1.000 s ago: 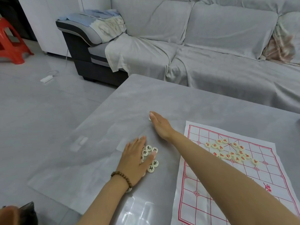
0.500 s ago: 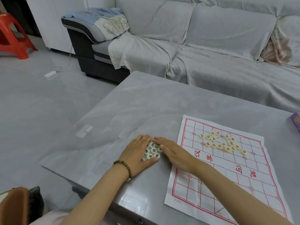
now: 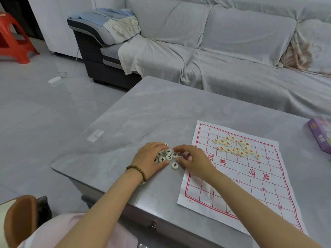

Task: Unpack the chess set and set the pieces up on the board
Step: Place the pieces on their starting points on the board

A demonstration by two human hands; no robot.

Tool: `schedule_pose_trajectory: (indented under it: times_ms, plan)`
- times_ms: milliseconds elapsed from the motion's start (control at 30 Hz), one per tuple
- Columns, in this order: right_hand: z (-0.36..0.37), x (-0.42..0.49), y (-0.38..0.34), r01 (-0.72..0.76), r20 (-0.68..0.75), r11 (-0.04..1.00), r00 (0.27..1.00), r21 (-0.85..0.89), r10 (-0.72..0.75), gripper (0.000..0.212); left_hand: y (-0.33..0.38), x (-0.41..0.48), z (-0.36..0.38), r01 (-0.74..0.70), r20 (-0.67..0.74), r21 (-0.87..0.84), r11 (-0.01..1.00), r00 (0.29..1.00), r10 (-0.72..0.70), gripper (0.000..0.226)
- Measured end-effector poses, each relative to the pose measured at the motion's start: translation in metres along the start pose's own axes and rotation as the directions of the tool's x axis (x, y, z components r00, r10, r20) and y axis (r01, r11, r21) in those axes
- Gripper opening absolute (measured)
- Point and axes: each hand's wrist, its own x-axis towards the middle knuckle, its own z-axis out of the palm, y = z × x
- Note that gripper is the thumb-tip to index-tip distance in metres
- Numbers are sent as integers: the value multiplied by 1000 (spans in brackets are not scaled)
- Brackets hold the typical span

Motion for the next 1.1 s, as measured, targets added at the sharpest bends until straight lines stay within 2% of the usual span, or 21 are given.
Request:
schedule_pose_trajectory:
  times_ms: [167, 367, 600, 800, 967, 1100]
  plan:
    - [7, 0, -2, 44, -13, 999, 999, 32, -43, 27, -7, 3, -3, 2, -24, 16, 1000, 1000, -1, 46]
    - [12, 3, -2, 42, -63, 994, 997, 105, -36, 20, -6, 0, -5, -40, -82, 61, 997, 996, 45, 26]
    - [13, 4, 2, 56, -77, 989, 996, 140, -46, 19, -7, 4, -7, -55, -44, 31, 998, 997, 56, 26]
    - [-1, -12, 4, 65, -189, 986, 981, 157, -34, 16, -10, 0, -9, -26, -28, -7, 1000, 999, 25, 28]
    - [-28, -61, 34, -56, -191, 987, 978, 149, 84, 19, -8, -2, -8, -16, -30, -66, 998, 999, 14, 21]
    - [-51, -108, 65, -172, -249, 975, 947, 144, 204, 17, -6, -4, -7, 3, -60, -102, 995, 998, -9, 20]
